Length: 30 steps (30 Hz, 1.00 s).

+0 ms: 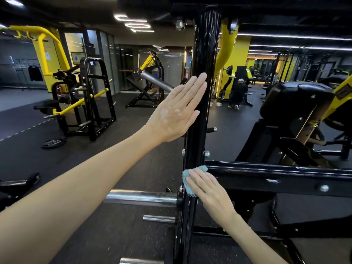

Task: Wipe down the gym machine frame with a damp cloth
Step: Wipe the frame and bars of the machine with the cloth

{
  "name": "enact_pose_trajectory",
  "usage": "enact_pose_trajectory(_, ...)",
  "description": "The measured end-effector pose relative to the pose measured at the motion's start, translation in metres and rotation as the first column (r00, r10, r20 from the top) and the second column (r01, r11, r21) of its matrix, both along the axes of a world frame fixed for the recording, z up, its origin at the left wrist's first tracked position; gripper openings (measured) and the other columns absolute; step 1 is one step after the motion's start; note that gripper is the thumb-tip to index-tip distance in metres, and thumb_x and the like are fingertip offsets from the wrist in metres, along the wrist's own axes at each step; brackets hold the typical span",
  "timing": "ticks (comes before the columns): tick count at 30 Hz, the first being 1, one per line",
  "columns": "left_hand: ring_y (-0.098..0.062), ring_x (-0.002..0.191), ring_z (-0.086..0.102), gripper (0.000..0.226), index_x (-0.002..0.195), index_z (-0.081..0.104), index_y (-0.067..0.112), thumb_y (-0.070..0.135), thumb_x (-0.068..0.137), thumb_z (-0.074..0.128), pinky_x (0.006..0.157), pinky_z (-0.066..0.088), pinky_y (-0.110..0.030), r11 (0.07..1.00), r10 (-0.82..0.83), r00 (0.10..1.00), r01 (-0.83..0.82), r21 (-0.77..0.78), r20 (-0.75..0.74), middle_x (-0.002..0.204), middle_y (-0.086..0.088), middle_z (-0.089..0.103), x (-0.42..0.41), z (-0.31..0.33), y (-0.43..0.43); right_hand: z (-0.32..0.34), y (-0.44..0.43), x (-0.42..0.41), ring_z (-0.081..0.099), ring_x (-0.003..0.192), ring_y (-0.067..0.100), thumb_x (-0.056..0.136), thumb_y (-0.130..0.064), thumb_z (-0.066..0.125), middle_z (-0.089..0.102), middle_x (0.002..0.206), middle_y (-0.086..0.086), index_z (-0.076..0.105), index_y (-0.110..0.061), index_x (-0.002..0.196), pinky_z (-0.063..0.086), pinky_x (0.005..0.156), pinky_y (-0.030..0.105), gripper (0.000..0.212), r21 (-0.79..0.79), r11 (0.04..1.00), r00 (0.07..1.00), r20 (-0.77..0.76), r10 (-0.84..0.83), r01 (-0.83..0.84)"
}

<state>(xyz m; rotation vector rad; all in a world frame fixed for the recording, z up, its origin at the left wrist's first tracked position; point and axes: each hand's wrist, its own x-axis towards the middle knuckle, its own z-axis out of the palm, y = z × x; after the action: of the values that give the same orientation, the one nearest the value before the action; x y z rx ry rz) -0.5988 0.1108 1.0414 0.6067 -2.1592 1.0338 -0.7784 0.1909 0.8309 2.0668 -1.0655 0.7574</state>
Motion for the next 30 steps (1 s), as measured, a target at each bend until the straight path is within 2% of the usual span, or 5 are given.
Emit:
enact_pose_trajectory(3, -0.026, 0.153, 0.008, 0.061, 0.156, 0.005, 0.003, 0.029, 0.106, 0.029, 0.124, 0.013, -0.041, 1.0, 0.006, 1.0, -0.006, 0.012, -0.005, 0.165, -0.016, 0.008, 0.0, -0.001, 0.002, 0.041, -0.003, 0.005, 0.042, 0.135, 0.028, 0.102, 0.003, 0.01, 0.054, 0.14, 0.016, 0.05, -0.003, 0.137, 0.032, 0.113, 0.04, 0.053, -0.066, 0.996, 0.996, 0.076, -0.05, 0.055)
enact_pose_trajectory(7, -0.026, 0.152, 0.012, 0.06, 0.156, 0.012, 0.002, 0.025, 0.105, 0.033, 0.124, 0.015, -0.04, 0.999, 0.015, 0.999, -0.014, 0.039, -0.033, 0.164, -0.015, 0.01, 0.008, -0.022, 0.002, 0.084, -0.02, 0.015, 0.039, 0.139, 0.034, 0.096, 0.012, 0.04, 0.046, 0.146, 0.02, 0.053, 0.003, 0.136, 0.031, 0.116, 0.047, 0.043, -0.137, 0.988, 0.982, 0.183, -0.04, 0.066)
enact_pose_trajectory(13, -0.028, 0.15, 0.021, 0.059, 0.155, 0.016, -0.002, 0.027, 0.105, 0.03, 0.119, 0.023, -0.039, 0.953, 0.193, 0.971, -0.151, 0.262, -0.142, 0.164, -0.016, 0.014, 0.039, -0.138, 0.003, 0.021, -0.017, 0.018, 0.032, 0.143, 0.033, 0.106, 0.002, 0.032, 0.042, 0.146, 0.021, 0.048, 0.003, 0.137, 0.031, 0.116, 0.049, 0.036, -0.11, 0.994, 0.98, 0.197, -0.004, 0.026)
enact_pose_trajectory(22, -0.026, 0.146, 0.033, 0.059, 0.152, 0.031, 0.0, 0.033, 0.103, 0.022, 0.114, 0.037, -0.042, 0.742, 0.287, 0.956, -0.258, 0.619, 0.054, 0.161, -0.014, 0.026, 0.043, -0.272, 0.014, -0.016, 0.002, 0.011, 0.035, 0.141, 0.026, 0.091, 0.006, 0.036, 0.045, 0.149, 0.012, 0.046, -0.006, 0.142, 0.03, 0.112, 0.044, 0.053, 0.064, 0.992, 0.994, 0.017, -0.11, 0.109)
enact_pose_trajectory(30, -0.029, 0.146, 0.033, 0.06, 0.15, 0.035, 0.0, 0.033, 0.103, 0.018, 0.118, 0.029, -0.041, 0.626, 0.326, 0.938, -0.31, 0.715, 0.122, 0.159, -0.013, 0.031, 0.046, -0.313, 0.013, 0.017, -0.013, 0.021, 0.034, 0.141, 0.036, 0.103, 0.006, 0.033, 0.041, 0.147, 0.021, 0.048, 0.006, 0.137, 0.027, 0.118, 0.046, 0.037, -0.06, 0.998, 0.973, 0.232, -0.006, 0.02)
